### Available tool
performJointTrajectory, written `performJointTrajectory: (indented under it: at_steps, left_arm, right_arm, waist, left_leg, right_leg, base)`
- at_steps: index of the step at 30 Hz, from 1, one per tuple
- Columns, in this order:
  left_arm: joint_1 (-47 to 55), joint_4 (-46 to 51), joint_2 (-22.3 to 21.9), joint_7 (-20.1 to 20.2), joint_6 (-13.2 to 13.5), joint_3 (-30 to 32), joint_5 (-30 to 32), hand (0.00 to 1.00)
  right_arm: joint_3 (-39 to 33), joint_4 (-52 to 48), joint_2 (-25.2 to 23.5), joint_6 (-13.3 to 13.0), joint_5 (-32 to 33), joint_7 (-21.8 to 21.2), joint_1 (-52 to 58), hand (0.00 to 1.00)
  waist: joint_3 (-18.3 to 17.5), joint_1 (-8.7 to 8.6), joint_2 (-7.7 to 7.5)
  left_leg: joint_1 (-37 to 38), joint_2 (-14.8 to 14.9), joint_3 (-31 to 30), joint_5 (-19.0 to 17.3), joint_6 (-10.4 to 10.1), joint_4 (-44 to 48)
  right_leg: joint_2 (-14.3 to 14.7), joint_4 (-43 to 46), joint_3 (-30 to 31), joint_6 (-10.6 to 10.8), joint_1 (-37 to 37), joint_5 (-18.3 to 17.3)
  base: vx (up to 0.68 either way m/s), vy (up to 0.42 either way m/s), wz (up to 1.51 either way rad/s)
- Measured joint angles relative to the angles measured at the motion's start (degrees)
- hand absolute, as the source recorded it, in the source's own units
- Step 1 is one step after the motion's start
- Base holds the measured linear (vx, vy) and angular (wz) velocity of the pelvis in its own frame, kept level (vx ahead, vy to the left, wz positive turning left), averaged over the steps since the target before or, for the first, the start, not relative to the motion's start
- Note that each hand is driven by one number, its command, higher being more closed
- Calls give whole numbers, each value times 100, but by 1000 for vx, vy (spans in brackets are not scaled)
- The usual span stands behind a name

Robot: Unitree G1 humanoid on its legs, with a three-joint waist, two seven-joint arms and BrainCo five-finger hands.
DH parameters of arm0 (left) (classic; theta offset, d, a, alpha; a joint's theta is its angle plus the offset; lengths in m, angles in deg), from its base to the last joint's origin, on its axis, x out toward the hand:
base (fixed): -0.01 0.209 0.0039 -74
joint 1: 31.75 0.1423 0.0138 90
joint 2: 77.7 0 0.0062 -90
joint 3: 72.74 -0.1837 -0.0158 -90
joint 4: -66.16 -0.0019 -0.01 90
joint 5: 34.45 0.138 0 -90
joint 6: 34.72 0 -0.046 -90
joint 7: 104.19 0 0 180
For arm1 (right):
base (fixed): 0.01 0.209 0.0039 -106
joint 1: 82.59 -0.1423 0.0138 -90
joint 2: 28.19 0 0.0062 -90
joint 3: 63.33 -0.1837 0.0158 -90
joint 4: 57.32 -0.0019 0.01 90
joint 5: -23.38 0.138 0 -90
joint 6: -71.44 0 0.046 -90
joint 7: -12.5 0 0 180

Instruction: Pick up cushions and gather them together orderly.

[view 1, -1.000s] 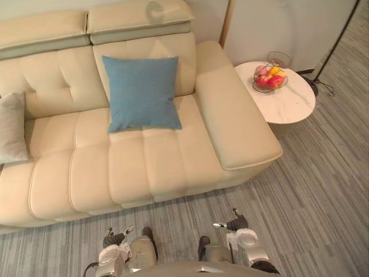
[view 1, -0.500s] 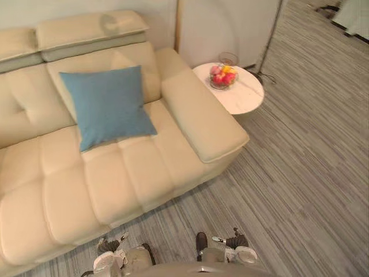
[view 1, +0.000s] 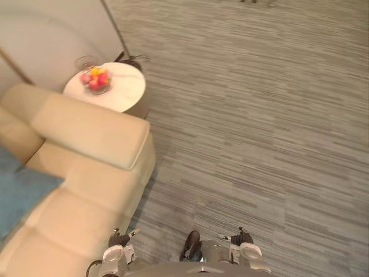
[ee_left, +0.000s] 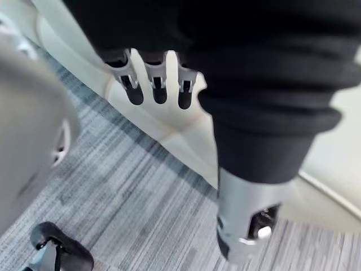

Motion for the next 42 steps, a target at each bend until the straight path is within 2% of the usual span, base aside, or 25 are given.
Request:
performJointTrajectory:
  at_steps: [1, 2, 3, 4, 7, 9, 10, 11, 13, 14, 15, 17, 19, 22, 23, 24, 27, 30, 32, 34, 35, 36, 38, 40, 42]
  left_arm:
    - [3, -8, 6, 0, -1, 16, 3, 0]
    - [19, 11, 4, 6, 3, 7, 17, 0]
    - [42, 38, 4, 8, 7, 5, 34, 0]
    - [69, 60, 2, 8, 7, 9, 53, 0]
    - [138, 260, -94, 18, 13, 72, 59, 0]
    - [142, 312, -188, 21, 21, 69, 72, 0]
    - [146, 305, -199, 20, 17, 69, 73, 0]
    - [166, 280, -225, 27, 15, 64, 78, 0]
    - [152, 247, -133, 28, 11, 68, 128, 0]
    - [145, 247, -67, 28, 13, 37, 176, 0]
    - [142, 224, 18, 27, 3, 1, 179, 0]
    - [136, 137, 71, 27, -1, -8, 176, 0]
    - [103, -26, 132, 23, -3, -156, 171, 0]
    - [4, -101, 263, 19, -24, -468, 166, 0]
    - [-20, -124, 298, 19, -36, -471, 166, 0]
    - [-68, -184, 310, 21, -52, -494, 165, 0]
    - [-21, -219, 247, 18, -54, -564, 172, 0]
    - [-33, -227, 276, 21, -52, -588, 182, 0]
    - [-31, -249, 284, 27, -53, -706, 227, 0]
    - [-11, -241, 267, 35, -52, -721, 240, 0]
    - [-37, -239, 271, 38, -44, -715, 243, 0]
    - [-43, -236, 263, 43, -40, -713, 248, 0]
    - [-69, -145, 239, 64, -41, -722, 285, 0]
    - [-63, -129, 241, 64, -35, -733, 291, 0]
    - [-61, -52, 207, 64, -36, -717, 301, 0]
  right_arm:
    - [2, -14, 13, -4, 69, 52, 41, 0]
    - [2, 1, 10, 6, 126, 110, 50, 0]
    - [8, 3, 5, 13, 133, 112, 40, 0]
    - [-3, 8, -11, 13, 133, 112, 28, 0]
    - [-101, -10, -39, 15, 137, 126, -25, 0]
    - [-103, -11, -34, 18, 136, 142, -16, 0]
    - [-105, -12, -34, 17, 137, 147, -7, 0]
    - [-111, -25, -35, 15, 139, 162, 42, 0]
    - [-114, -55, -87, 6, 139, 180, 87, 0]
    - [-118, -41, -155, -2, 139, 181, 138, 0]
    - [-125, -34, -220, -2, 140, 179, 165, 0]
    - [-130, -27, -269, -4, 140, 178, 149, 0]
    - [-96, 73, -279, -12, 140, 173, -35, 0]
    - [4, 296, -247, -10, 140, 176, -313, 0]
    - [31, 338, -224, -11, 140, 175, -322, 0]
    - [28, 445, -134, -26, 141, 178, -414, 0]
    - [19, 484, 130, -32, 207, 186, -335, 0]
    - [16, 483, 232, -35, 328, 210, -268, 0]
    - [10, 481, 258, -36, 363, 260, -225, 0]
    - [12, 466, 243, -37, 486, 341, -132, 0]
    - [25, 452, 221, -37, 530, 360, -173, 0]
    - [23, 443, 215, -36, 538, 363, -189, 0]
    - [9, 420, 245, -37, 575, 371, -252, 0]
    - [11, 410, 236, -35, 580, 372, -234, 0]
    - [8, 339, 233, -29, 580, 378, -137, 0]
  waist:
    - [21, -20, 12]
    - [44, 26, -2]
    - [44, 56, 6]
    - [64, 100, 73]
    - [114, 228, 47]
    - [108, 310, 52]
    - [94, 311, 74]
    - [53, 326, 130]
    - [-26, 271, 51]
    - [-69, 278, -54]
    - [-129, 306, -178]
    - [-133, 318, -239]
    - [-132, 286, -184]
    - [-87, 243, -83]
    - [-79, 211, -70]
    - [-42, 199, 11]
    - [-17, 171, 234]
    - [-9, 156, 220]
    - [18, 139, 192]
    - [61, 170, 269]
    - [132, 217, 264]
    - [136, 244, 273]
    - [176, 317, 321]
    - [179, 333, 316]
    - [231, 332, 388]
  left_leg:
    - [-204, -88, -378, -130, -52, 332]
    - [-525, -356, -982, -291, -162, 463]
    - [-625, -470, -1174, -348, -164, 432]
    - [-821, -656, -1514, -432, -159, 332]
    - [-1277, -1216, -2493, -460, -147, -664]
    - [-1335, -1616, -3407, -327, -265, -1634]
    - [-1322, -1652, -3584, -247, -242, -1839]
    - [-1247, -1632, -3707, 113, -196, -1972]
    - [-1073, -1662, -3362, 69, -90, -1954]
    - [-1012, -1652, -3019, 0, -40, -1959]
    - [-891, -1652, -2670, -65, 37, -1973]
    - [-634, -1651, -2249, -112, 83, -2109]
    - [-328, -1645, -1810, -94, 112, -2334]
    - [-83, -1621, -1279, -42, 190, -2705]
    - [-60, -1613, -1253, -29, 170, -2734]
    - [62, -1643, -1236, 6, 116, -2855]
    - [382, -1699, -1235, 135, 104, -3047]
    - [352, -1678, -1231, 175, 73, -2727]
    - [52, -1522, -1225, 174, 70, -1808]
    - [-288, -1212, -1244, 224, 18, -609]
    - [-546, -1150, -1480, 114, 67, -76]
    - [-628, -1204, -1639, -62, 95, 1]
    - [-1061, -1478, -2072, -558, 107, -285]
    - [-1220, -1542, -2166, -559, 102, -706]
    - [-1353, -1562, -2374, -357, 1, -1757]
  right_leg:
    - [81, -34, 168, -66, 107, -17]
    - [208, -128, 483, -113, 215, -30]
    - [250, -143, 612, -114, 241, -29]
    - [330, -184, 847, -94, 319, -18]
    - [470, -214, 1635, 26, 444, 2]
    - [496, -155, 2207, 154, 466, -54]
    - [514, -140, 2290, 188, 465, -57]
    - [587, -85, 2535, 271, 458, -101]
    - [520, -42, 2860, 385, 453, -169]
    - [394, 28, 2936, 454, 358, -159]
    - [229, 201, 2895, 584, 289, -141]
    - [80, 424, 2651, 698, 159, -87]
    - [-99, 395, 1931, 721, 70, 102]
    - [-509, -105, -291, 311, 115, 265]
    - [-519, -164, -478, 321, 144, 357]
    - [-429, -349, -709, 138, 243, 531]
    - [-168, -932, -198, 225, 535, 747]
    - [-106, -1122, 73, 265, 606, 803]
    - [-61, -1304, 283, 293, 728, 862]
    - [114, -1433, 578, 277, 927, 860]
    - [164, -1454, 779, 201, 994, 777]
    - [177, -1448, 903, 186, 993, 759]
    - [122, -1465, 1424, 185, 1010, 729]
    - [43, -1417, 1546, 274, 1028, 676]
    - [-56, -1309, 1781, 534, 1124, 511]
  base:
    - [136, -33, -91]
    - [132, -11, -99]
    - [148, 30, -114]
    - [152, 57, -134]
    - [157, 123, -129]
    - [174, 228, -160]
    - [162, 243, -160]
    - [212, 290, -151]
    - [241, 301, -132]
    - [303, 347, -107]
    - [254, 295, -111]
    - [190, 177, -104]
    - [160, 104, -111]
    - [141, 22, -90]
    - [124, -33, -76]
    - [158, -47, -75]
    - [136, -7, -80]
    - [66, 43, -55]
    - [55, 29, -49]
    - [68, 35, -64]
    - [54, 78, -62]
    - [87, 140, -90]
    - [82, 169, -110]
    - [66, 139, -69]
    - [103, 229, -57]
